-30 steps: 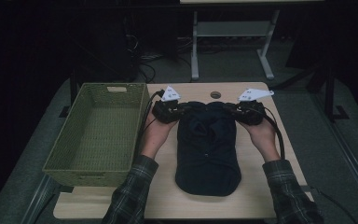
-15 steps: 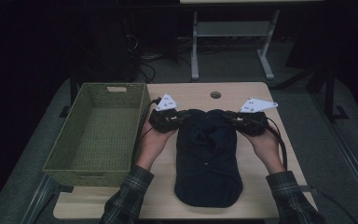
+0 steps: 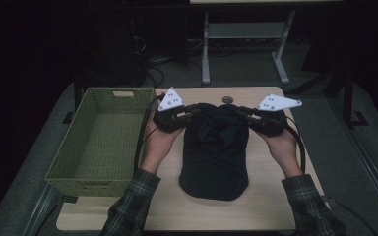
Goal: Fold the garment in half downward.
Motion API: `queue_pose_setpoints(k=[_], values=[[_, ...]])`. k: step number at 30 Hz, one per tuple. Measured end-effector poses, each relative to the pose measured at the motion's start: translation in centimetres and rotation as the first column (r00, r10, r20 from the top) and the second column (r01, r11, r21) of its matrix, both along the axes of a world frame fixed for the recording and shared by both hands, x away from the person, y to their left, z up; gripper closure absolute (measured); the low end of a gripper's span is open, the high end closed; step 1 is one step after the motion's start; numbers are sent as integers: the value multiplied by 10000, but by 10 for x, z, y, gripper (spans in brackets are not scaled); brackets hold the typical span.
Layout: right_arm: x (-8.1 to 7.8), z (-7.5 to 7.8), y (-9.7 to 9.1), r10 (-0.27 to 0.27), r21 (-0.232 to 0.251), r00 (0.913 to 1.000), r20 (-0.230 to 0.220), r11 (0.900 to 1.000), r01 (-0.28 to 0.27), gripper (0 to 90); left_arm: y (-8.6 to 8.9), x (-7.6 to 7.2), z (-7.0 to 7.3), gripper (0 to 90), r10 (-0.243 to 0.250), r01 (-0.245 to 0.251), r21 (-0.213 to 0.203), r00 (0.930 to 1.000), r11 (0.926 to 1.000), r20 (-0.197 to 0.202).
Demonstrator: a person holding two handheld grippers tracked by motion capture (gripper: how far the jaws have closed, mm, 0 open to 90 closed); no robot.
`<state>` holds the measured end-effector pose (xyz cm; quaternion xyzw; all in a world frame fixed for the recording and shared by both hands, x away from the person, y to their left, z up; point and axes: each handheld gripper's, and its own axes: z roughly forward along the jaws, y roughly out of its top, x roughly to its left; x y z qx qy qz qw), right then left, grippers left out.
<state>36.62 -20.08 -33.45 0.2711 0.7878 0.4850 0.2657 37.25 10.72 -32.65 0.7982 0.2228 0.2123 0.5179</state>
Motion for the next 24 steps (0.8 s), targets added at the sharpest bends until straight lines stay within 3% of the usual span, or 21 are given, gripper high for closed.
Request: queue_pose_setpoints(k=[7, 9, 11, 16, 19, 24], values=[[-38, -29, 3, 331, -488, 9994, -26, 9983, -332, 777, 3, -34, -22, 770, -363, 365, 362, 9993, 9987, -66], [-46, -35, 2, 408, -385, 9991, -124, 9984, -413, 776, 3, -43, -24, 770, -489, 489, 524, 9988, 9974, -9], [-53, -38, 3, 484, -367, 9984, -298, 9981, -495, 771, 3, -52, -26, 770, -586, 582, 603, 9983, 9965, 50], [-64, -41, 4, 460, -547, 9989, -58, 9974, -462, 774, 2, -61, -27, 769, -605, 589, 687, 9979, 9959, 221], [-65, -41, 5, 451, -597, 9989, -134, 9972, -458, 768, 3, -63, -30, 764, -684, 688, 599, 9976, 9958, -88], [-78, -48, -1, 767, -197, 9961, -446, 9968, -777, 750, 7, -73, -39, 752, -854, 880, 334, 9937, 9956, -721]])
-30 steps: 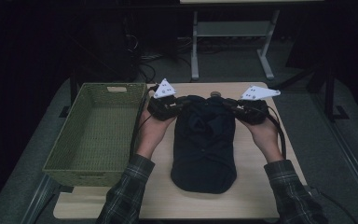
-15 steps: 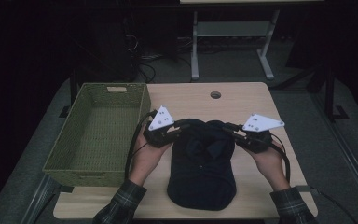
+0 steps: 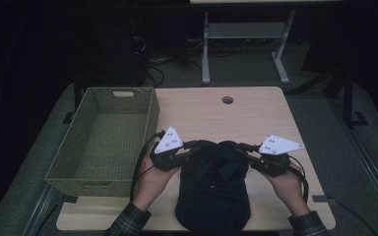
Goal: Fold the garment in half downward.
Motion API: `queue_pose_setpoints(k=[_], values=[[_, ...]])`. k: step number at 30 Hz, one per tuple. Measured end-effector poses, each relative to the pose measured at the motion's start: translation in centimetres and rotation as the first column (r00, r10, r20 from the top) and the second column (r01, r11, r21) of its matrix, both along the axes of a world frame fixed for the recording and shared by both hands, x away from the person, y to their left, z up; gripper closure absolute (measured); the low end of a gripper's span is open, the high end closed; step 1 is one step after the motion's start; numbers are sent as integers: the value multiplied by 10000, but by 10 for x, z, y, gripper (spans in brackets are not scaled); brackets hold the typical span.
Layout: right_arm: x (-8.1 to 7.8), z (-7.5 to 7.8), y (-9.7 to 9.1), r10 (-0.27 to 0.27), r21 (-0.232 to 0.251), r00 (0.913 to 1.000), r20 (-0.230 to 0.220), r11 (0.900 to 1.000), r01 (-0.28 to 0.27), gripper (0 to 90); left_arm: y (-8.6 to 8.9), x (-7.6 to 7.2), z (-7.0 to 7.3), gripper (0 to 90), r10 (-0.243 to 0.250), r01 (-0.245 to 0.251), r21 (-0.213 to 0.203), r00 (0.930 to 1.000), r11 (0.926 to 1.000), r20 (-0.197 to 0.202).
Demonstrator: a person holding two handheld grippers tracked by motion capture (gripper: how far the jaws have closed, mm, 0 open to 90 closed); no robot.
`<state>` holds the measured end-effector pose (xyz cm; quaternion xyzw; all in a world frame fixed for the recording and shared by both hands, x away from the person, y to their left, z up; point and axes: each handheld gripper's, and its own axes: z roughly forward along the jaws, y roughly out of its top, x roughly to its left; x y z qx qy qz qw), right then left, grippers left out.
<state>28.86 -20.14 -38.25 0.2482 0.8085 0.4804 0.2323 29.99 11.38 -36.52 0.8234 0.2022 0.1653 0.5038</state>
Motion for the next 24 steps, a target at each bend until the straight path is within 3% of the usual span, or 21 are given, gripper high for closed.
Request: queue_pose_setpoints(k=[3, 12, 18, 24], values=[[-9, -4, -4, 237, 341, 9987, -445, 9992, -222, 738, 2, -9, -4, 745, -100, 98, -56, 9996, 9999, -283], [-36, -16, -3, 901, 662, 9870, -1329, 9944, -819, 735, 11, -37, -21, 741, -329, 344, 161, 9956, 9993, -872], [-50, -30, -1, 1108, 830, 9742, -1966, 9919, -961, 734, 16, -48, -38, 738, -502, 552, 289, 9874, 9981, -1502], [-62, -48, -1, 1335, 834, 9550, -2647, 9898, -1153, 729, 18, -59, -60, 727, -651, 790, 516, 9709, 9955, -2306]])
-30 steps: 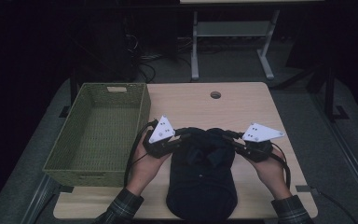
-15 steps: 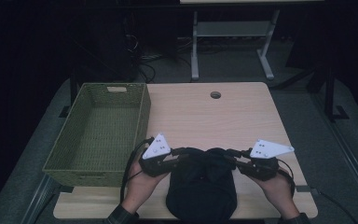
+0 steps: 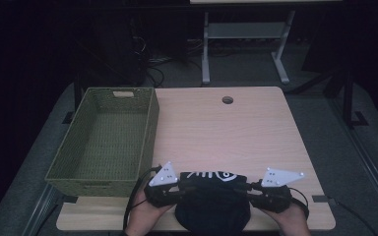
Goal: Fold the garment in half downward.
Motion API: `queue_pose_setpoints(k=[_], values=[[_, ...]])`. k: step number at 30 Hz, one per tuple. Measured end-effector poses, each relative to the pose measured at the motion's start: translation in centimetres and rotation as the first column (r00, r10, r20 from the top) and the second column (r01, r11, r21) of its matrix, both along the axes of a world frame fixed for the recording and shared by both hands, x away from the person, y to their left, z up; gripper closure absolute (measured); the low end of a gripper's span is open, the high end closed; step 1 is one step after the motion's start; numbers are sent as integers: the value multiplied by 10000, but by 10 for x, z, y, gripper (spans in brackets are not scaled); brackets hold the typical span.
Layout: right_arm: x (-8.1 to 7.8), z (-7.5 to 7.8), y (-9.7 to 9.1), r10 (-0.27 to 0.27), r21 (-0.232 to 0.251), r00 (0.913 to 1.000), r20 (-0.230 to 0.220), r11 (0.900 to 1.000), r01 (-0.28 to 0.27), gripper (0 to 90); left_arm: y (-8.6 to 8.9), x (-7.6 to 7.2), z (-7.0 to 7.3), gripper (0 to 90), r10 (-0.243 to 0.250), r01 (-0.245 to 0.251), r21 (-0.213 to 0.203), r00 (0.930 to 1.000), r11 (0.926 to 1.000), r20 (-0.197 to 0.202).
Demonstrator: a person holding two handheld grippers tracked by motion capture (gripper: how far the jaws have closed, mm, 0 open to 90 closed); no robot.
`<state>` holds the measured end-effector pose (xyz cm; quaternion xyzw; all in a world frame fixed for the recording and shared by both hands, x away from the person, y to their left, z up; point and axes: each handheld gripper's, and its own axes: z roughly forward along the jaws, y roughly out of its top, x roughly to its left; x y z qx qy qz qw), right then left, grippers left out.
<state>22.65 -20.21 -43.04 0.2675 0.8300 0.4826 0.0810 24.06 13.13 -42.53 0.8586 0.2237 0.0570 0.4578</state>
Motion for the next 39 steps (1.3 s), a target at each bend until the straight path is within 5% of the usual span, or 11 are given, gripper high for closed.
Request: queue_pose_setpoints(k=[10, 16, 29, 34, 39], values=[[-12, -22, 0, 241, -273, 9945, -1014, 9993, -270, 712, -2, -10, -20, 706, -221, 257, 470, 9969, 9986, -760], [-5, -25, 7, 245, -857, 9960, -858, 9958, -319, 713, -8, 1, -22, 716, -140, 188, 814, 9982, 9965, -587], [45, -22, 7, -375, -1471, 9988, -311, 9886, 325, 699, -21, 46, -19, 706, 620, -589, 1080, 9978, 9924, -254], [48, -14, 2, -177, -918, 9976, -667, 9957, 115, 566, -15, 41, -7, 581, 557, -525, 590, 9970, 9969, -532], [37, 9, -8, 154, 95, 9991, -403, 9998, -150, 496, -9, 32, 14, 484, 273, -270, 59, 9986, 9996, -459]])
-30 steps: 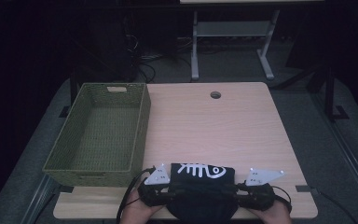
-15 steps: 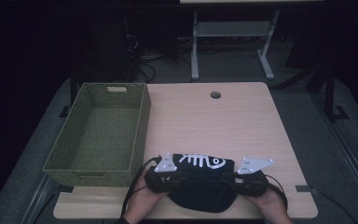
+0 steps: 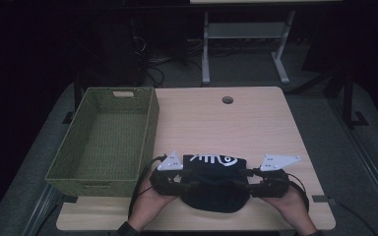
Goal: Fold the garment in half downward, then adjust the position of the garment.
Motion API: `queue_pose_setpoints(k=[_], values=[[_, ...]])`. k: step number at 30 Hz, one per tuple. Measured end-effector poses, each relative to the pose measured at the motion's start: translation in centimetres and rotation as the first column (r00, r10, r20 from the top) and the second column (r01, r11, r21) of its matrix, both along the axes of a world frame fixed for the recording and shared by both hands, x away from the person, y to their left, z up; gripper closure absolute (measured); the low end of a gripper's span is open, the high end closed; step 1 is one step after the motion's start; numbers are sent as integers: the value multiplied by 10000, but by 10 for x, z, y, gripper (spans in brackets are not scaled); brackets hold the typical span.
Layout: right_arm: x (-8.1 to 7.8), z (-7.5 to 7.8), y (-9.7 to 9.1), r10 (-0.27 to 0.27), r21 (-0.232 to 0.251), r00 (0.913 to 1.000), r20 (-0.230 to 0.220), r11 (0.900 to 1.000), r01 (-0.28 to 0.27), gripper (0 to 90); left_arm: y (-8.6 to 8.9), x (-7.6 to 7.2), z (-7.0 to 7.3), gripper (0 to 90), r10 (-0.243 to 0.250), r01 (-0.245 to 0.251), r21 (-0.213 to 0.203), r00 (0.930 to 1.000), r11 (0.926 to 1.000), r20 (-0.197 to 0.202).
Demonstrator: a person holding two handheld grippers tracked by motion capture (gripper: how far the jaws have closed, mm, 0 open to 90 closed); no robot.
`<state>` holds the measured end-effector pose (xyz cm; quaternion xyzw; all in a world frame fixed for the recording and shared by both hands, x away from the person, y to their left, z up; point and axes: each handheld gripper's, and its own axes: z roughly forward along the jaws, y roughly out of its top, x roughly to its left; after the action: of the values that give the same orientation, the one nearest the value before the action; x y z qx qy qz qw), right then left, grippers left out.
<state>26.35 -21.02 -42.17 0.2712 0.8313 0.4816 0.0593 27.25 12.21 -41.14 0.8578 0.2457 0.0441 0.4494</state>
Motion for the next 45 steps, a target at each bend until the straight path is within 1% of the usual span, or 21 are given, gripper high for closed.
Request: queue_pose_setpoints(k=[2, 4, 5, 8, 11, 13, 16, 19, 21, 22, 24, 28, 30, 32, 33, 35, 38, 39, 41, 42, 45], values=[[-2, 9, -5, -50, 483, 10000, 85, 9988, 46, 502, 2, -1, 10, 479, -56, 61, -260, 9998, 9996, 185], [-2, 13, -9, -166, 644, 9994, 292, 9978, 147, 528, 5, 0, 19, 478, 36, -19, -413, 9992, 9991, 410], [-1, 14, -10, -241, 721, 9993, 293, 9972, 220, 554, 6, 1, 22, 482, 86, -64, -464, 9989, 9989, 463], [4, 12, -13, -485, 603, 9986, 231, 9971, 471, 711, 7, 9, 27, 621, 378, -347, -577, 9978, 9977, 538], [8, 5, -11, -611, 218, 9980, 153, 9979, 608, 861, 3, 22, 24, 716, 765, -742, -429, 9956, 9963, 549], [11, -2, -9, -637, 121, 9980, -21, 9979, 637, 897, -1, 30, 19, 768, 985, -970, -322, 9940, 9948, 477], [13, -8, -6, -504, -73, 9985, -227, 9987, 503, 898, -9, 40, 13, 847, 1087, -1088, 4, 9932, 9941, 419], [12, -10, -4, -364, -50, 9989, -306, 9993, 362, 899, -17, 48, 5, 868, 1211, -1219, 239, 9921, 9923, 322], [10, -13, -3, -285, -69, 9987, -425, 9996, 282, 899, -21, 51, 1, 868, 1239, -1249, 440, 9920, 9912, 255], [9, -14, -3, -236, -89, 9986, -470, 9997, 232, 899, -23, 54, -3, 868, 1291, -1307, 604, 9912, 9896, 301], [6, -19, 0, -116, -177, 9981, -608, 9998, 106, 899, -27, 58, -10, 868, 1269, -1278, 850, 9918, 9882, 157], [1, -27, 7, 335, -345, 9957, -865, 9987, -366, 899, -33, 62, -24, 868, 1275, -1254, 1503, 9918, 9807, -50], [-3, -31, 13, 587, -618, 9932, -1010, 9960, -651, 899, -35, 63, -32, 874, 1275, -1200, 1716, 9913, 9778, -335], [-6, -37, 19, 702, -975, 9920, -1045, 9920, -804, 900, -37, 64, -38, 878, 1257, -1163, 1899, 9913, 9749, -379], [-7, -39, 23, 784, -1138, 9910, -1089, 9893, -907, 900, -38, 65, -40, 879, 1237, -1147, 1913, 9917, 9748, -357], [-8, -42, 27, 860, -1194, 9888, -1222, 9877, -1007, 900, -39, 66, -41, 889, 1181, -1097, 2002, 9925, 9736, -302], [-15, -48, 35, 1124, -1341, 9846, -1341, 9824, -1304, 900, -40, 71, -43, 900, 1130, -1033, 1907, 9927, 9762, -411], [-18, -49, 37, 1198, -1281, 9837, -1338, 9822, -1370, 900, -41, 72, -44, 900, 1074, -974, 1880, 9932, 9773, -439], [-23, -49, 41, 1260, -1430, 9853, -1157, 9795, -1421, 900, -43, 74, -44, 900, 966, -868, 1972, 9945, 9765, -408], [-25, -48, 43, 1254, -1489, 9852, -1172, 9786, -1423, 900, -44, 75, -44, 900, 1015, -913, 1932, 9939, 9769, -437], [-25, -49, 47, 1382, -1490, 9847, -1059, 9769, -1531, 900, -45, 76, -45, 900, 920, -834, 1905, 9951, 9781, -366]])
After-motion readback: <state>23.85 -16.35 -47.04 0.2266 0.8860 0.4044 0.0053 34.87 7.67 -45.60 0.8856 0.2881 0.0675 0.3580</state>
